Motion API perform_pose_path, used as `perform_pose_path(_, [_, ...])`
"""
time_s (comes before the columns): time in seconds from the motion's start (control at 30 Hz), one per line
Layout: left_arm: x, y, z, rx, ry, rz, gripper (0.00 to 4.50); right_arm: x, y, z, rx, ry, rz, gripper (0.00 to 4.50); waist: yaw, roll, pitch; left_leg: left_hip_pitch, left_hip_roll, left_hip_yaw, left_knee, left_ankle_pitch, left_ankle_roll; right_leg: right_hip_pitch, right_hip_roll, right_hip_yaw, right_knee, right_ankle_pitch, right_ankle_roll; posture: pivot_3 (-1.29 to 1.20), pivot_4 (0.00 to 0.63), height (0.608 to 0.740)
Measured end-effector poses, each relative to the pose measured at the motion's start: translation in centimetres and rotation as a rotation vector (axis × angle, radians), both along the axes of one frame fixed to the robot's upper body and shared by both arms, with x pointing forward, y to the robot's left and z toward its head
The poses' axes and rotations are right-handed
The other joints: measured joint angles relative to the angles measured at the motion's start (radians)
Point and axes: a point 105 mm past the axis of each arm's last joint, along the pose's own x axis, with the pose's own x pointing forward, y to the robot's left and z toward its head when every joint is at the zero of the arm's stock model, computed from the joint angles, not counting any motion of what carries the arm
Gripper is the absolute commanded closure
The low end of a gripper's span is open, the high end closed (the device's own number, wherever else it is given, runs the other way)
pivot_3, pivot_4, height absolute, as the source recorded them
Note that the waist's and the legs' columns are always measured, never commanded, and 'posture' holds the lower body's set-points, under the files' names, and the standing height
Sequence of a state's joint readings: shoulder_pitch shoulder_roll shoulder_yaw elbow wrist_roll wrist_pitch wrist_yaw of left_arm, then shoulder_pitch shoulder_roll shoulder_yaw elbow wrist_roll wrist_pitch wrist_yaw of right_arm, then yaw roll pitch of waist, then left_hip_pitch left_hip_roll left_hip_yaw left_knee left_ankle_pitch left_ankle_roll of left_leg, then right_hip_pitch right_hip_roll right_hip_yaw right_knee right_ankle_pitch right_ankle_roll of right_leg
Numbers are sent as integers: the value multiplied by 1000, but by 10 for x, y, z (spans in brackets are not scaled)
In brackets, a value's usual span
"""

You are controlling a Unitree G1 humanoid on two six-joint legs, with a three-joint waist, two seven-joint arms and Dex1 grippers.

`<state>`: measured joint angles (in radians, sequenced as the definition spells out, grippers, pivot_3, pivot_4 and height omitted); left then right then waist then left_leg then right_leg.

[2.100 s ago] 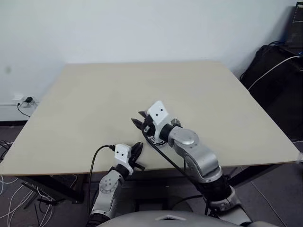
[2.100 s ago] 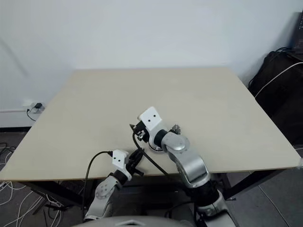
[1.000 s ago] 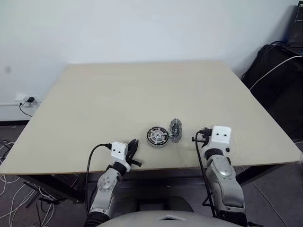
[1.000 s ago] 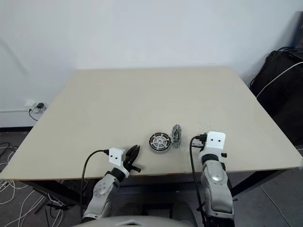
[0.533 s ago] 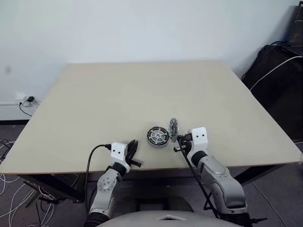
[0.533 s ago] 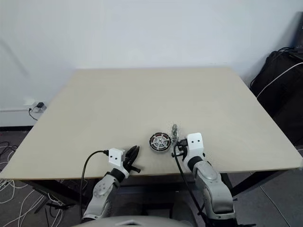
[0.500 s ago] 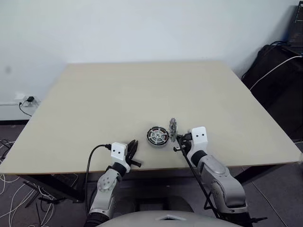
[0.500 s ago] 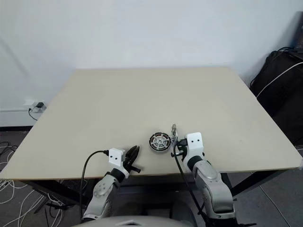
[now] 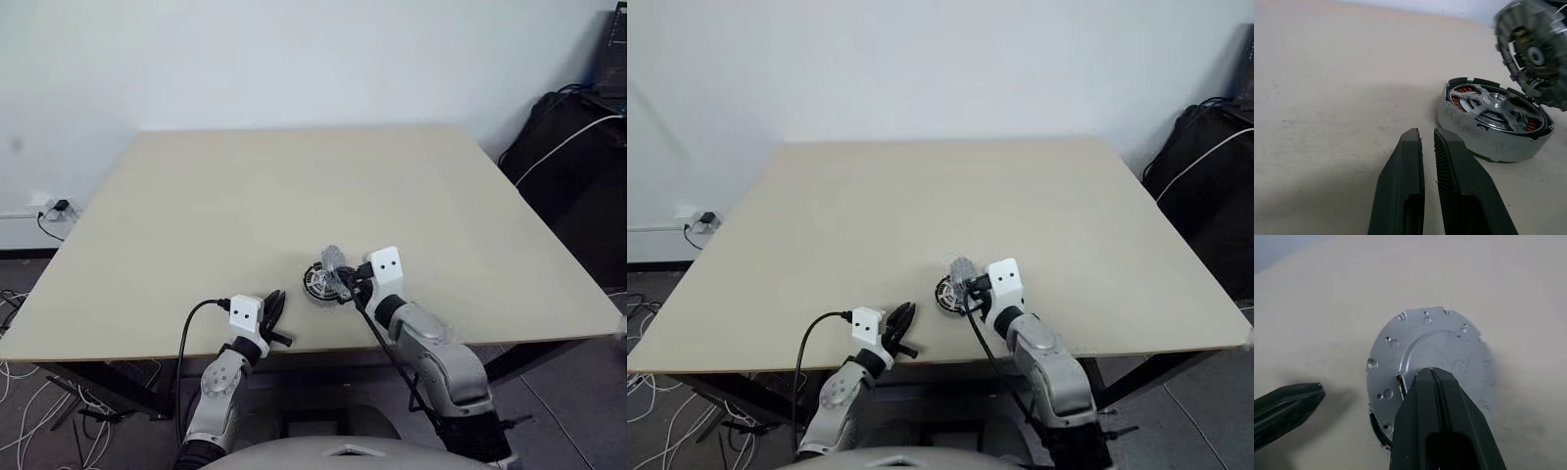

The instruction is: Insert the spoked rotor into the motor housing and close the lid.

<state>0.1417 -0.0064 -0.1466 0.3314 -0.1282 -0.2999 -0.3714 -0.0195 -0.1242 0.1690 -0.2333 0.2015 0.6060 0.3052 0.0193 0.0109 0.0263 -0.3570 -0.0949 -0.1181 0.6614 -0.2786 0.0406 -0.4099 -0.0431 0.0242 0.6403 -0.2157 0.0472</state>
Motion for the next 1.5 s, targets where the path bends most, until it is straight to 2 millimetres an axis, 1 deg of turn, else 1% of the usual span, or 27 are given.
perform_pose_path(0.1, [-1,0,-1,1,6,0,3997,4,8,-12,-3,29,26,4482,1,0,0,0,0,0,0,0,0,0,0,0,0,0,0,0,0,740])
perform_pose_path(0.2, [-2,1,-2,2,11,2,3997,9,13,-24,-27,61,45,4482,0,0,0,0,0,0,0,0,0,0,0,0,0,0,0,0,0,740])
perform_pose_path(0.33, [-3,3,-4,5,17,9,3997,18,18,-27,-14,64,47,4482,0,0,0,1,0,0,0,0,0,0,0,0,0,0,0,0,0,740])
perform_pose_path(0.5, [-3,5,-2,7,12,22,3997,20,20,-30,2,93,53,4482,0,-1,-3,2,0,0,0,0,0,1,0,0,1,0,0,0,0,740])
perform_pose_path(0.57, [-3,6,-1,8,9,30,3997,18,21,-30,13,105,60,4482,0,0,-4,2,0,0,0,0,0,1,0,0,0,0,0,0,0,740])
perform_pose_path(0.67, [-3,7,-2,9,10,34,3997,10,23,-28,43,119,75,4482,0,0,-5,2,0,0,0,0,0,1,0,0,0,0,0,0,0,740])
perform_pose_path(0.8, [-2,6,-1,5,9,34,3997,-9,23,-27,63,118,116,4482,2,0,-4,0,0,0,0,0,0,0,0,0,0,0,0,0,0,740])
perform_pose_path(0.87, [-2,6,-1,5,9,34,3997,-14,22,-19,80,85,138,4482,1,1,-4,0,0,0,0,0,0,0,0,0,0,0,0,0,0,740])
perform_pose_path(0.97, [-2,5,-1,3,9,31,3997,-19,22,-2,84,-9,169,4482,1,0,-3,0,0,-1,0,-2,-3,0,0,0,0,0,0,0,0,740])
perform_pose_path(1.13, [-1,3,0,2,4,23,3997,-31,22,17,137,-157,187,4482,1,-1,-2,0,0,-1,0,-3,-4,0,0,-1,-1,0,0,0,0,740])
perform_pose_path(1.27, [0,1,2,1,-1,15,3997,-29,19,44,189,-332,129,4482,0,-2,-1,0,0,-1,0,-3,-5,1,0,0,-1,0,1,0,0,740])
perform_pose_path(1.33, [0,1,2,1,-2,13,3997,-24,11,59,212,-434,49,4482,1,-2,-1,0,0,-1,0,-3,-5,0,0,0,-1,0,1,0,0,740])
perform_pose_path(1.43, [0,1,2,1,-3,11,3997,-23,6,67,217,-494,11,4482,2,-2,-1,0,0,-1,0,-3,-5,0,0,0,-1,0,1,0,0,740])
perform_pose_path(1.5, [0,1,2,1,-5,10,3997,-23,6,67,218,-497,7,4482,4,-2,-1,0,0,-1,0,-3,-4,0,0,0,-1,0,1,0,0,740])
